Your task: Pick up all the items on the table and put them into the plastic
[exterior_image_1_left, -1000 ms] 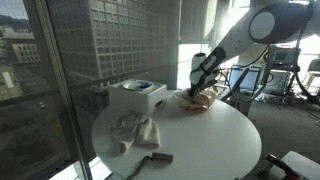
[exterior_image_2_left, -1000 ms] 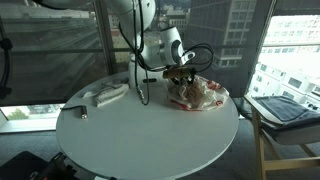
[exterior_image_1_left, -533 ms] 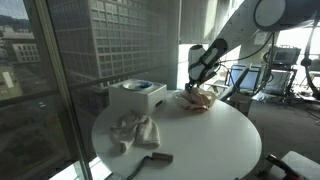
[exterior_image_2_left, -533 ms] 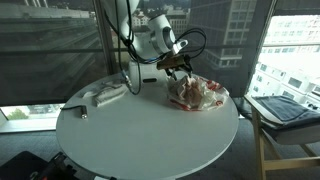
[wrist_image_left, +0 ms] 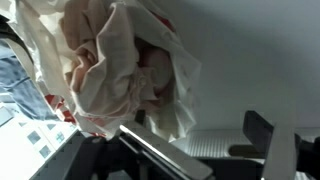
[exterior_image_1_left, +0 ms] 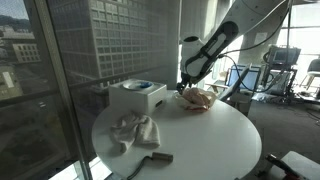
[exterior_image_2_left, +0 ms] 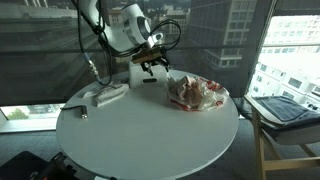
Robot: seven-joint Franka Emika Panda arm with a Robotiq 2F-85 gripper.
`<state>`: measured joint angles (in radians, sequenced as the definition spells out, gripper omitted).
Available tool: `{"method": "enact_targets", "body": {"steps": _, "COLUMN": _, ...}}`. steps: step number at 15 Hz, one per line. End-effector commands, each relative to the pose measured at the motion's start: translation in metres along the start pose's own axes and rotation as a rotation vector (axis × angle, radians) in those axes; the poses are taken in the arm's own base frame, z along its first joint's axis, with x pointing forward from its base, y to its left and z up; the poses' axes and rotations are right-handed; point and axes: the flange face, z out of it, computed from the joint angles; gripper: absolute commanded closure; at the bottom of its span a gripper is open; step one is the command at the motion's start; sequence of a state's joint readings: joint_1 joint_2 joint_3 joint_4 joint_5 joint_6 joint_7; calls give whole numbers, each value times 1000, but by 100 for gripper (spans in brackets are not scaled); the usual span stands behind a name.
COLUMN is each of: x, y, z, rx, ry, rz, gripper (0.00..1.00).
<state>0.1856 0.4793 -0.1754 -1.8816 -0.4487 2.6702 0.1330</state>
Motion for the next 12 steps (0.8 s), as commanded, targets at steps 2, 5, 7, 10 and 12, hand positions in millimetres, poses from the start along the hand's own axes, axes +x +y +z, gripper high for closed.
{"method": "enact_targets", "body": {"steps": 2, "x": 2, "y": -1, "z": 30, "rx": 27, "ry": -18, "rz": -71, "gripper": 0}}
{"method": "enact_targets", "body": {"steps": 5, "x": 0, "y": 12, "z": 57, "rx": 68, "ry": -40, "rz": -66, "gripper": 0}}
{"method": "enact_targets", "body": {"steps": 7, "x": 4, "y": 19, "z": 71, "rx": 88, "ry": -37, "rz": -71, "gripper": 0}}
{"method": "enact_targets", "body": {"steps": 10, "x": 14, "y": 33, "z": 87, "rx": 107, "ry": -20, "rz": -69, "gripper": 0}}
{"method": "enact_targets", "body": {"steps": 12, "x": 20, "y": 36, "z": 95, "rx": 142, "ry": -5, "rz": -56, "gripper": 0}}
